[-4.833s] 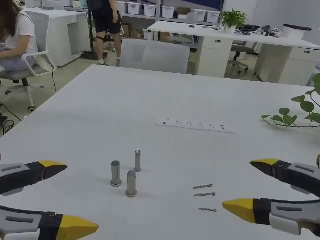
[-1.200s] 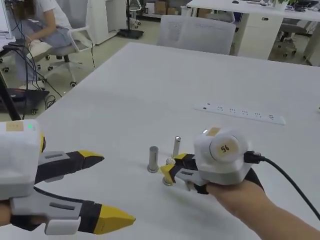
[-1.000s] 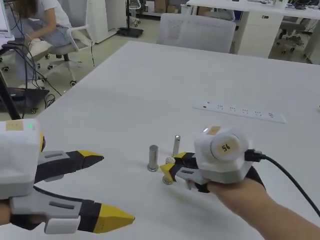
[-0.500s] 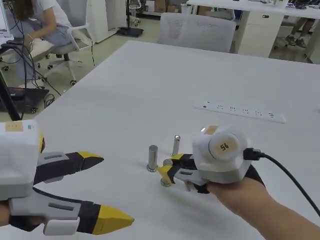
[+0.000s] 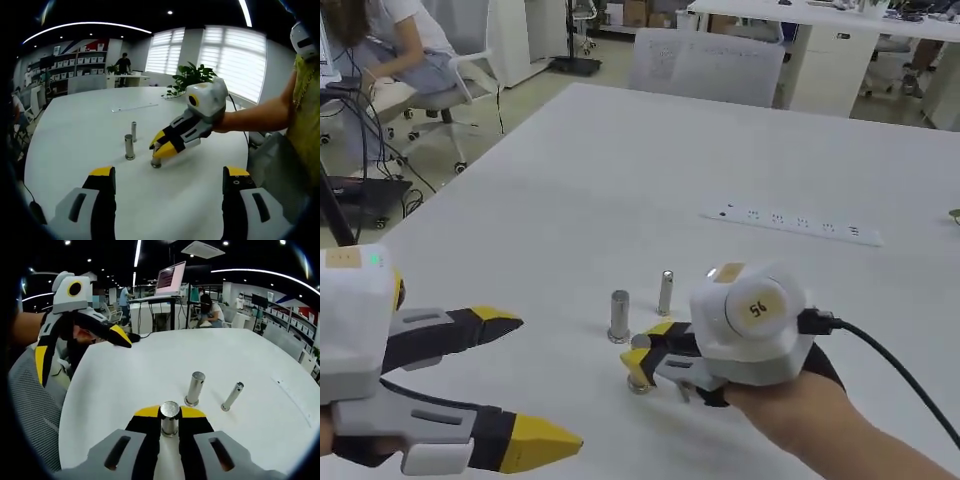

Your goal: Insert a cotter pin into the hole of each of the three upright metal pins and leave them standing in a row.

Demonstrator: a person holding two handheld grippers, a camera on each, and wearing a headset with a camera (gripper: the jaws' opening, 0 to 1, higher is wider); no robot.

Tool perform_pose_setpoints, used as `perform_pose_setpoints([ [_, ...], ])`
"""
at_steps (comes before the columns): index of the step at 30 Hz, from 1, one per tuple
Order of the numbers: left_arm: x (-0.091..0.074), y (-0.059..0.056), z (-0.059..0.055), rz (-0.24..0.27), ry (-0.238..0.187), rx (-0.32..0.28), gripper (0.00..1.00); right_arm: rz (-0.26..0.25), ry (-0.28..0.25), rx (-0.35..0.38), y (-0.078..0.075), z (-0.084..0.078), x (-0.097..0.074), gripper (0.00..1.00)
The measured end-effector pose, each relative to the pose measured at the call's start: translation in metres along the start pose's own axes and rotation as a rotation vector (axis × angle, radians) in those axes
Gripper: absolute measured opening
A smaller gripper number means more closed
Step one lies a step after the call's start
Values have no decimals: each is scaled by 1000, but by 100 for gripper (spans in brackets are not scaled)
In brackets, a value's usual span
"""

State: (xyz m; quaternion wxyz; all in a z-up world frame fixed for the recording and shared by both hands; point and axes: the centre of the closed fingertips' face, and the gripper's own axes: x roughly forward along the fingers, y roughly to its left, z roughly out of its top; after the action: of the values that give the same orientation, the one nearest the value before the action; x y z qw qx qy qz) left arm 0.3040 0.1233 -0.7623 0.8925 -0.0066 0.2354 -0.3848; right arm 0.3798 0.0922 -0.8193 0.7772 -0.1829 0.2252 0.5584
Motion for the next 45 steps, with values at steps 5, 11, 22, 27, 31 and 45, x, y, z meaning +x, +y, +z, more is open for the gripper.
perform_pose_setpoints([
  [5,0,-3,0,-4,0,2,88,16,3,-7,12,0,-2,12],
  [11,0,-5,0,-7,2,7,88,26,6,-12,20,-1,-2,12],
  [22,3,-8,2,-17,5,12,88,32,4,0,33,-7,-4,12],
  [27,4,-9,2,-22,9,13,88,33,2,0,36,-7,-5,12],
  [31,5,-9,2,-25,10,14,87,32,-13,0,36,-8,-6,12],
  [45,7,-11,0,-34,18,14,87,23,-37,-12,37,-8,-7,13],
])
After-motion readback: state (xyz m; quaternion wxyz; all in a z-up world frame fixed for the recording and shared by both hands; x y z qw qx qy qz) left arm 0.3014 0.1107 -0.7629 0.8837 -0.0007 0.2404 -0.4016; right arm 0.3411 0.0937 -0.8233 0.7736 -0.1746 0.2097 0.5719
